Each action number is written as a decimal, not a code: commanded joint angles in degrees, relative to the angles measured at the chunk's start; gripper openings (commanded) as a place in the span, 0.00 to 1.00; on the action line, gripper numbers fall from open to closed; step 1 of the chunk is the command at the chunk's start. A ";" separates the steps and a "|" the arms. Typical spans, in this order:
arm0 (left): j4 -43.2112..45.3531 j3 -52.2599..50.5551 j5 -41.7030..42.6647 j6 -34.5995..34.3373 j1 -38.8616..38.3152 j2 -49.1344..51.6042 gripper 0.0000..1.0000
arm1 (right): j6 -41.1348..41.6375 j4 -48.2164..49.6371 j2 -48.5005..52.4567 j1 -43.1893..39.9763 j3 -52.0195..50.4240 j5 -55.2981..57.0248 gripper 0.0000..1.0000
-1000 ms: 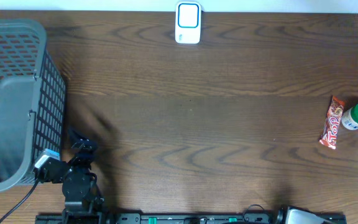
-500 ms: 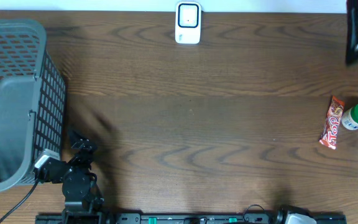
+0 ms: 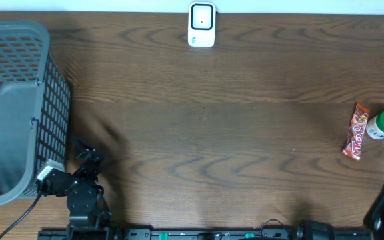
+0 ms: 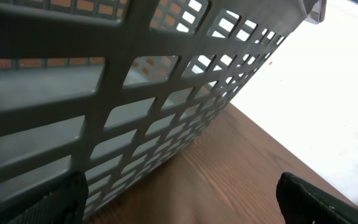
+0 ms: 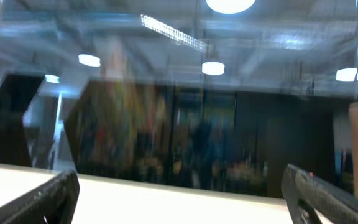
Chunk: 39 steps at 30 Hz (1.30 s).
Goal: Scan the item barcode
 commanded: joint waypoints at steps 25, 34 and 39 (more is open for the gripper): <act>-1.25 -1.03 -0.94 0.11 0.20 -0.35 0.97 | -1.86 14.27 -21.75 3.43 -20.90 6.08 0.99; -1.25 -1.03 -0.94 0.09 0.17 -0.35 0.97 | -3.04 14.93 -24.96 4.15 -21.79 6.08 0.99; -1.25 -1.03 -0.94 0.11 0.20 -0.35 0.97 | -3.08 15.19 -24.94 4.09 -21.79 6.12 0.99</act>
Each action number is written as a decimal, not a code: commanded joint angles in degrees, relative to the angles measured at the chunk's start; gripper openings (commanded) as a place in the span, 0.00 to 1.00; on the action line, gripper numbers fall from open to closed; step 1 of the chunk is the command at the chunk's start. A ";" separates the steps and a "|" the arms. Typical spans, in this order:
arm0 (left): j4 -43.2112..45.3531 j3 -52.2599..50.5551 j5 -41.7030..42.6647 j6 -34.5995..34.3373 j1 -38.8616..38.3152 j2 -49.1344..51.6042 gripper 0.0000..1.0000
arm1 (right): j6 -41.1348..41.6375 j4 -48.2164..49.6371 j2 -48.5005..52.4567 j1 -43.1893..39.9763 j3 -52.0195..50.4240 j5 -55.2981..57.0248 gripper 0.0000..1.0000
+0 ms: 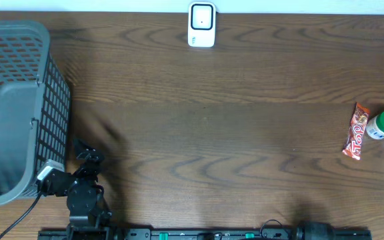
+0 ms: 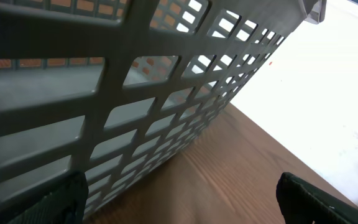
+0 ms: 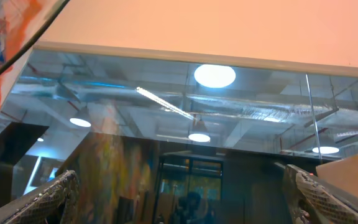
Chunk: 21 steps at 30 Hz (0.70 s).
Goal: Scan the item barcode
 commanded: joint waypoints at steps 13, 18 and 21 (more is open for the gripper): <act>-1.27 -1.03 -0.94 0.11 0.20 -0.35 0.97 | -3.17 0.85 0.09 0.92 -9.97 -0.17 0.99; -1.27 -1.03 -0.94 0.09 0.17 -0.35 0.97 | 1.53 8.72 0.09 0.92 -22.36 -0.20 0.99; -1.27 -1.03 -0.94 0.09 0.20 -0.35 0.97 | 4.55 16.24 0.09 0.92 -31.71 -0.22 0.99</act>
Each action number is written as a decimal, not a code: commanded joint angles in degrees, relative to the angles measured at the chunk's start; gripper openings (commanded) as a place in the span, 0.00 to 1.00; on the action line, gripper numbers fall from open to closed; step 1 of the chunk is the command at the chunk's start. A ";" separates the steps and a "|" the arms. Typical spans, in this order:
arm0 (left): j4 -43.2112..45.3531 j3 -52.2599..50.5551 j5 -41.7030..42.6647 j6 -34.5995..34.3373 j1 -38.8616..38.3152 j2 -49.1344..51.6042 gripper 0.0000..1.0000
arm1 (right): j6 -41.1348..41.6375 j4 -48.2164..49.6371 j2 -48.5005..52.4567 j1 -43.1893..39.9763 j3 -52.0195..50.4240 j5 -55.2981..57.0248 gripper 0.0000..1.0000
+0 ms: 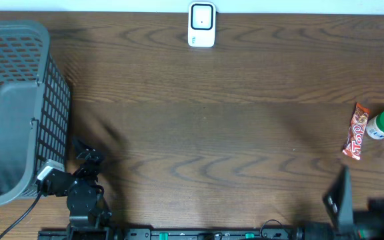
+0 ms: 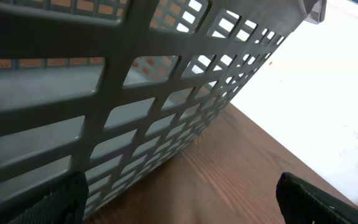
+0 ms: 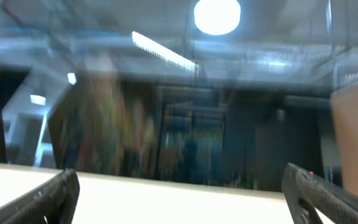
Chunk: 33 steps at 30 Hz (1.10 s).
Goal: Scan the item barcode
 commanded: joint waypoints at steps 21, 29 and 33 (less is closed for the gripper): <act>-1.27 -1.03 -0.94 0.09 0.20 -0.35 0.97 | 10.60 8.22 -0.11 0.98 -35.19 4.57 0.99; -1.27 -1.03 -0.94 0.11 0.20 -0.35 0.97 | 10.62 -2.25 -0.13 0.98 -35.19 5.53 0.99; -1.27 -1.03 -0.92 0.09 0.17 -0.35 0.97 | 11.37 -7.37 -0.13 1.01 -35.21 7.37 0.99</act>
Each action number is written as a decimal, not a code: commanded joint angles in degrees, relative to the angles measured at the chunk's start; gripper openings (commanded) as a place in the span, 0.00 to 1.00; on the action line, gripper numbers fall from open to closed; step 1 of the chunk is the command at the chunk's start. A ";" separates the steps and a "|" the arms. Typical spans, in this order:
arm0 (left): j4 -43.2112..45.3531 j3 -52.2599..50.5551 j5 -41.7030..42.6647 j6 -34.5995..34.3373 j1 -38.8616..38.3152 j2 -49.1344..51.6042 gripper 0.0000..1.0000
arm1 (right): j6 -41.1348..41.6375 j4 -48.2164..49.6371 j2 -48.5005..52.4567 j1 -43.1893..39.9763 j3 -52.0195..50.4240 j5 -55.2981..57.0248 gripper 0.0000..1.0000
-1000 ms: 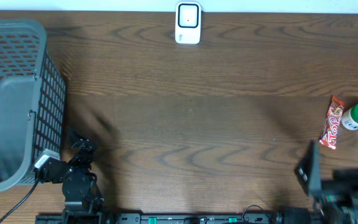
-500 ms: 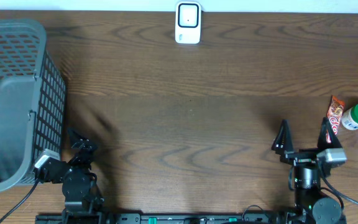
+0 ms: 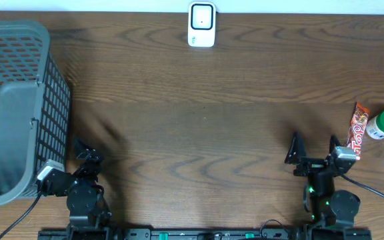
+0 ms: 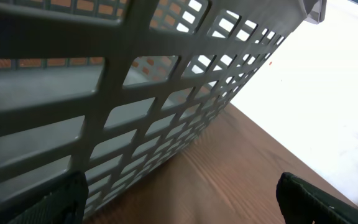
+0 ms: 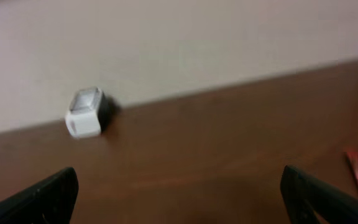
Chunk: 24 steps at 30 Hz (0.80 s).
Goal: Scan the item barcode
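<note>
The white barcode scanner (image 3: 201,25) stands at the table's far edge, and is small and blurred in the right wrist view (image 5: 86,112). At the right lie a red Top candy bar (image 3: 356,130), a green-lidded bottle and small white boxes. My right gripper (image 3: 314,150) is open and empty near the front edge, left of the candy bar, facing the scanner; its dark fingertips (image 5: 42,199) frame bare wood. A red wrapper edge shows at that view's right. My left gripper (image 3: 85,152) is open and empty beside the basket.
A grey mesh basket (image 3: 12,107) fills the left side of the table. Its wall (image 4: 135,106) sits close in front of the left wrist camera. A pale wall runs behind the far table edge.
My right arm was at the table's bottom right edge with its camera on the room. It now stands over the table near the front, gripper open, facing the scanner. The left arm is unchanged.
At first my right arm showed at the right edge below the items, its camera on the room. Then it was out of the overhead view. It then showed at the bottom right, and now faces the scanner. The left arm and the items stayed put.
</note>
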 commanded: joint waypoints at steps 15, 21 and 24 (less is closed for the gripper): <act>-1.27 -1.03 -0.94 0.09 0.20 -0.35 0.97 | 0.20 -1.36 -0.26 1.84 -0.04 2.78 0.99; -1.27 -1.03 -0.92 0.11 0.20 -0.35 0.97 | 0.20 -1.36 -0.26 1.84 -0.04 2.78 0.99; -1.27 -1.03 -0.94 0.09 0.17 -0.35 0.97 | 0.20 -1.36 -0.26 1.84 -0.04 2.78 0.99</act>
